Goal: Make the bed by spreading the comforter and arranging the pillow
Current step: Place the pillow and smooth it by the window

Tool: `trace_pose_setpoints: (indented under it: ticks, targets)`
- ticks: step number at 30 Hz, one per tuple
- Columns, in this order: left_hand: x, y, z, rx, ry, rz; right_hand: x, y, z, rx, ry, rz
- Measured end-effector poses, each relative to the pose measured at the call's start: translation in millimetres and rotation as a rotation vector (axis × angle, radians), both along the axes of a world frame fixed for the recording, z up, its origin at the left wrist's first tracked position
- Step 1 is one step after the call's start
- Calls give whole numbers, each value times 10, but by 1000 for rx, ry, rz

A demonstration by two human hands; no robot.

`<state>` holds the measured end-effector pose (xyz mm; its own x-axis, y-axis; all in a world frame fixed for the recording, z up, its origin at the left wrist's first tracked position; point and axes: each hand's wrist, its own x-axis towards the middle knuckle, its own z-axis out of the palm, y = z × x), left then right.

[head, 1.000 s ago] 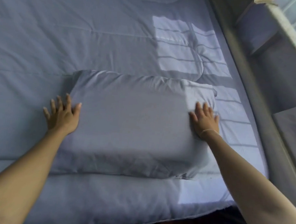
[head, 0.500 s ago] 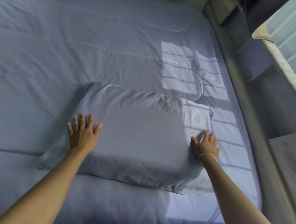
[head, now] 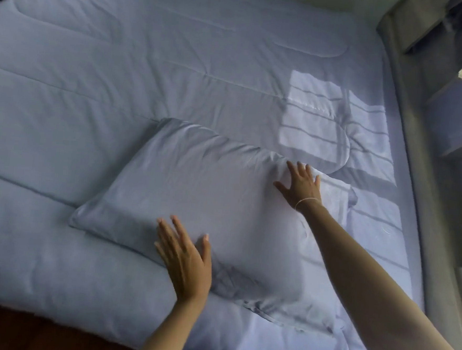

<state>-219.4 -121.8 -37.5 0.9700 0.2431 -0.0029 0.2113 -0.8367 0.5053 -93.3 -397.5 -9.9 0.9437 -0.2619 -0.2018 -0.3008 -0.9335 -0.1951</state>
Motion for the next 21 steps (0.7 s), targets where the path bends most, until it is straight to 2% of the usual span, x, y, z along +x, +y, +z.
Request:
trace_pose_setpoints:
  ticks: [3,5,9,13,19,21]
  targets:
    - [-92,-113,36,-230,113,312,289,-184,-11,-3,11,2]
    - [-42,-181,46,-328,241,406,413,-310,-34,-5,111,-33]
    - [105,-252,-38,-225,206,282,459,-393,-53,-26,347,-94]
    - [270,-178,-109,-184,218,221,344,-341,16,10,361,-123]
    - [818,387,-105,-91,181,33,-200,-298,176,180,578,-209]
    - [845,447,-80,-115,163,31,-397,-306,91,246,510,-264]
